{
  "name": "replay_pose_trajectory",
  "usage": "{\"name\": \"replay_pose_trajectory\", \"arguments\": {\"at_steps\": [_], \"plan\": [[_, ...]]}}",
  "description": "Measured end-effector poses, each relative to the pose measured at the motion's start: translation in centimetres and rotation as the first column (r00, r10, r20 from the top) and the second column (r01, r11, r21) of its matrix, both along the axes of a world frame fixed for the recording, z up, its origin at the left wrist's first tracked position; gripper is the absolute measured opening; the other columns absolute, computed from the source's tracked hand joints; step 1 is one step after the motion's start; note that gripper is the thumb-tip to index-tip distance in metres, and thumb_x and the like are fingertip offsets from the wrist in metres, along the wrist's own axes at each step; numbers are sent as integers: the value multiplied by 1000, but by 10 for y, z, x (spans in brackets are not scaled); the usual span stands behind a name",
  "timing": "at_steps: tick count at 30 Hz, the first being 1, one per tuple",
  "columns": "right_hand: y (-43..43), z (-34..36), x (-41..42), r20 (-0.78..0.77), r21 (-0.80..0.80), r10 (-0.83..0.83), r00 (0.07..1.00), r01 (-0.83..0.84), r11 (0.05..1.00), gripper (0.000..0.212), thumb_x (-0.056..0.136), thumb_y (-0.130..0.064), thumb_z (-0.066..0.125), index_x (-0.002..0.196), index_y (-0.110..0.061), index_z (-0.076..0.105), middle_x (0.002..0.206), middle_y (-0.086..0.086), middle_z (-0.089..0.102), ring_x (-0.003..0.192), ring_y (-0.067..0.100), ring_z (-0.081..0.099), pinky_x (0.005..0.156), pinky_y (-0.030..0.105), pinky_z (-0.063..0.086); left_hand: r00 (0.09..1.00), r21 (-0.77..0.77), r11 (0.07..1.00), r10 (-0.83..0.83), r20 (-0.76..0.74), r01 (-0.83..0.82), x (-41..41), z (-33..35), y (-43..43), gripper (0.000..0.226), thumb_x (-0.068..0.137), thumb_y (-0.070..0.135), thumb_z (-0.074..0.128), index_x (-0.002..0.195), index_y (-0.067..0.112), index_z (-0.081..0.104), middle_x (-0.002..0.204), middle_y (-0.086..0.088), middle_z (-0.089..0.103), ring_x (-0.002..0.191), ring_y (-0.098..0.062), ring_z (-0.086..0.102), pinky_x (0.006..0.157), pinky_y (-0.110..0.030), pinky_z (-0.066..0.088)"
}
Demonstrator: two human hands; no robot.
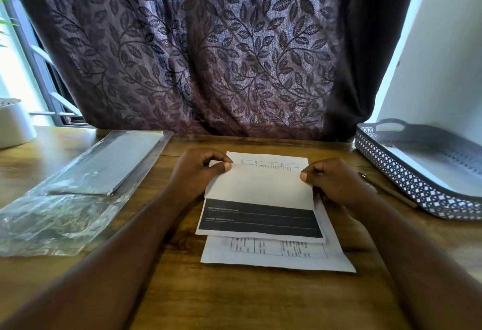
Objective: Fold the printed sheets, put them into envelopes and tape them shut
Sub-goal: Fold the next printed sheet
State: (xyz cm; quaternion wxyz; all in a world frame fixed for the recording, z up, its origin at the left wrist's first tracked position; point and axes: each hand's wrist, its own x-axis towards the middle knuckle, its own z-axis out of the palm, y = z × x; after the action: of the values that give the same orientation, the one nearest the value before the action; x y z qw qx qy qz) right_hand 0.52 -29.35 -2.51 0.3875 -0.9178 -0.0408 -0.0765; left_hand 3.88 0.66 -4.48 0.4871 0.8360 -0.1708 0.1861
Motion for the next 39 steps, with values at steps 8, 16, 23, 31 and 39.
{"name": "replay_pose_trajectory", "arguments": {"at_steps": [8, 16, 23, 31, 39], "plan": [[24, 1, -7, 261, -8, 49, 964, -48, 999, 7, 96, -20, 65, 97, -26, 69, 77, -12, 67, 66, -4, 62, 58, 18, 45, 952, 319, 917, 160, 260, -241, -8, 10, -9, 27, 93, 46, 59, 109, 27, 69, 108, 10, 70, 98, -8, 58, 94, -41, 46], [47, -2, -17, 432, -126, 166, 886, -123, 984, 10, 91, -17, 69, 96, -25, 67, 87, -14, 68, 76, 2, 65, 63, 15, 52, 937, 557, 825, -120, 329, -90, -30, 14, -40, 24, 101, 34, 52, 117, 27, 68, 110, 5, 73, 96, -13, 64, 88, -34, 52], [25, -9, -3, 309, 23, 50, 950, -61, 998, 12, 94, -18, 67, 89, -30, 66, 89, -12, 70, 78, 3, 68, 64, 20, 58, 952, 484, 853, 47, 303, -196, -25, 15, -24, 19, 99, 38, 55, 104, 30, 72, 97, 11, 73, 82, -7, 61, 73, -28, 48], [9, -8, 0, 273, 139, -36, 961, -3, 990, 16, 96, -14, 64, 87, -26, 67, 92, -1, 71, 87, 20, 69, 72, 41, 63, 967, 211, 948, 214, 139, -240, -10, 16, -2, 9, 94, 30, 65, 86, 26, 67, 75, 15, 62, 70, -2, 55, 61, -27, 42], [9, -6, -2, 219, 317, -144, 965, 69, 946, 13, 95, -14, 66, 85, -21, 68, 84, 6, 73, 82, 30, 70, 70, 42, 60, 964, -423, 900, -13, -266, -104, -13, 14, -11, 20, 96, 11, 62, 83, 17, 75, 87, -5, 77, 86, -27, 73, 86, -49, 58]]}}
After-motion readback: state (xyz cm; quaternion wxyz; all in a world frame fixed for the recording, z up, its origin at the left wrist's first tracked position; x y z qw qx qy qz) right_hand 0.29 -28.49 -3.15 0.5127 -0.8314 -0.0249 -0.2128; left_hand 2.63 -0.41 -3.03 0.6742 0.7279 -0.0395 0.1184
